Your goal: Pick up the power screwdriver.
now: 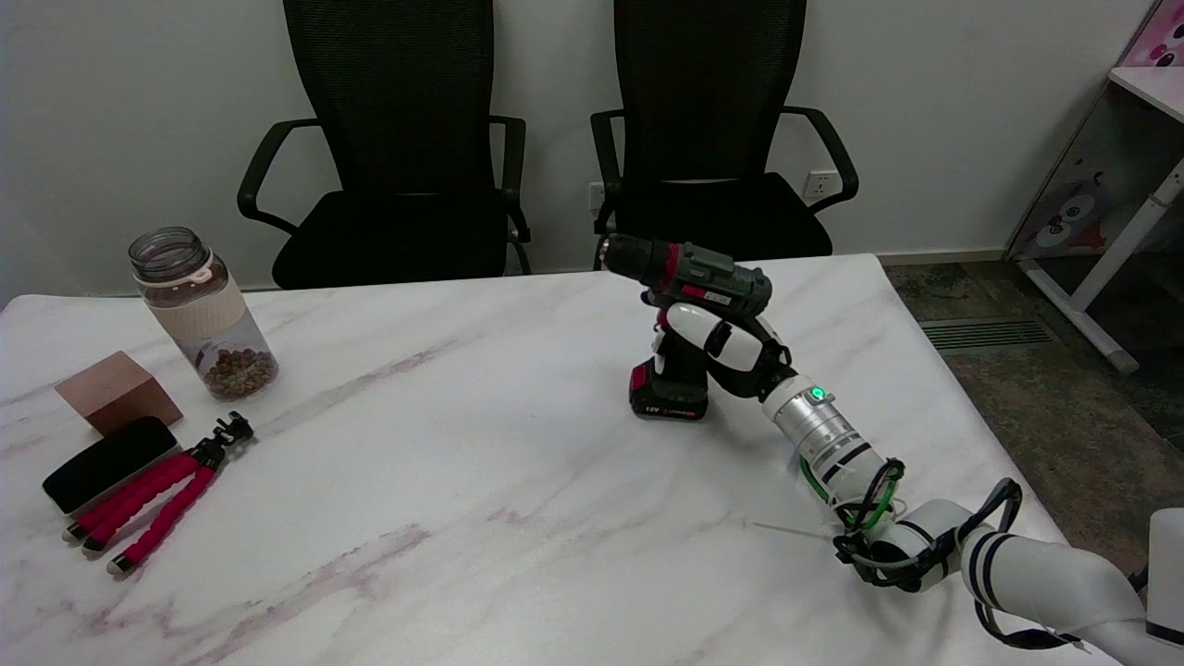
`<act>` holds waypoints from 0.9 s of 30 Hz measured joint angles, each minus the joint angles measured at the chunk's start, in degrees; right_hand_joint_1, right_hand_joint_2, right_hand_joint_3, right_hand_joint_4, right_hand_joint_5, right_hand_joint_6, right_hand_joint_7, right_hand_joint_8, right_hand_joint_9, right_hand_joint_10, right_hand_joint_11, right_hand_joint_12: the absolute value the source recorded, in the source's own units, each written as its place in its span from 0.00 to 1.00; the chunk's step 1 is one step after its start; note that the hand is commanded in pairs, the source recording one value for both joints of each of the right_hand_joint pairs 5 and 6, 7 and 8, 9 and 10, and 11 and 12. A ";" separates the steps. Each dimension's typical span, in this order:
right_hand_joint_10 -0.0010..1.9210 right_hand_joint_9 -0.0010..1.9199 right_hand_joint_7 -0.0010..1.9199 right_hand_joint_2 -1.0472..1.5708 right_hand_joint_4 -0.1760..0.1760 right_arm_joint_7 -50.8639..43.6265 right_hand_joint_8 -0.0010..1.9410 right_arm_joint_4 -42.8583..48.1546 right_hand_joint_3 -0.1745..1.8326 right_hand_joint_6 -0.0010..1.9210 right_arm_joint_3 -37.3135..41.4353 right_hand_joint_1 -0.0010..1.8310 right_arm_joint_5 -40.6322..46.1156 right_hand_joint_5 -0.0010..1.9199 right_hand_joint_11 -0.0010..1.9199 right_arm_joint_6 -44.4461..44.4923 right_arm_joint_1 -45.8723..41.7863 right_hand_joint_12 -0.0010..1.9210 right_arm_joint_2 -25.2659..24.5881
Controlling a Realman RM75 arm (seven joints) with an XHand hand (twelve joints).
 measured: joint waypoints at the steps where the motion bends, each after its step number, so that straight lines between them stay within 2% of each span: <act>1: 0.63 0.63 0.30 0.65 0.80 0.00 0.30 -0.03 0.55 0.30 0.01 0.48 0.00 0.30 0.96 0.14 0.04 0.96 0.00; 2: 0.63 0.63 0.30 0.65 0.78 0.00 0.30 -0.07 0.56 0.30 0.01 0.47 0.00 0.30 0.97 0.30 0.08 0.97 0.00; 4: 0.63 0.63 0.30 0.64 0.57 0.00 0.29 -0.19 0.57 0.30 0.03 0.47 0.01 0.30 0.98 0.65 0.17 0.98 0.01; 10: 0.70 0.70 0.28 0.64 0.51 0.00 0.28 -0.55 0.58 0.28 0.09 0.46 0.01 0.28 1.00 1.48 0.38 1.00 0.02; 13: 0.76 0.76 0.26 0.64 0.51 0.01 0.26 -0.78 0.57 0.26 0.10 0.45 0.01 0.26 1.00 1.94 0.53 1.00 -0.02; 16: 0.80 0.80 0.29 0.66 0.51 0.01 0.28 -0.95 0.56 0.29 0.10 0.45 0.01 0.29 1.00 2.32 0.66 1.00 -0.03; 22: 0.89 0.89 0.40 0.72 0.53 0.01 0.39 -1.28 0.52 0.40 0.10 0.43 0.01 0.40 1.00 3.03 0.89 1.00 -0.08; 25: 0.91 0.91 0.50 0.72 0.53 0.01 0.50 -1.42 0.53 0.50 0.10 0.43 0.01 0.50 1.00 3.29 0.95 1.00 -0.11; 26: 0.92 0.92 0.56 0.71 0.51 0.01 0.56 -1.46 0.55 0.56 0.10 0.43 0.01 0.56 1.00 3.41 0.98 1.00 -0.12; 27: 0.93 0.93 0.63 0.71 0.44 0.01 0.63 -1.50 0.56 0.63 0.10 0.43 0.01 0.63 1.00 3.48 1.00 1.00 -0.12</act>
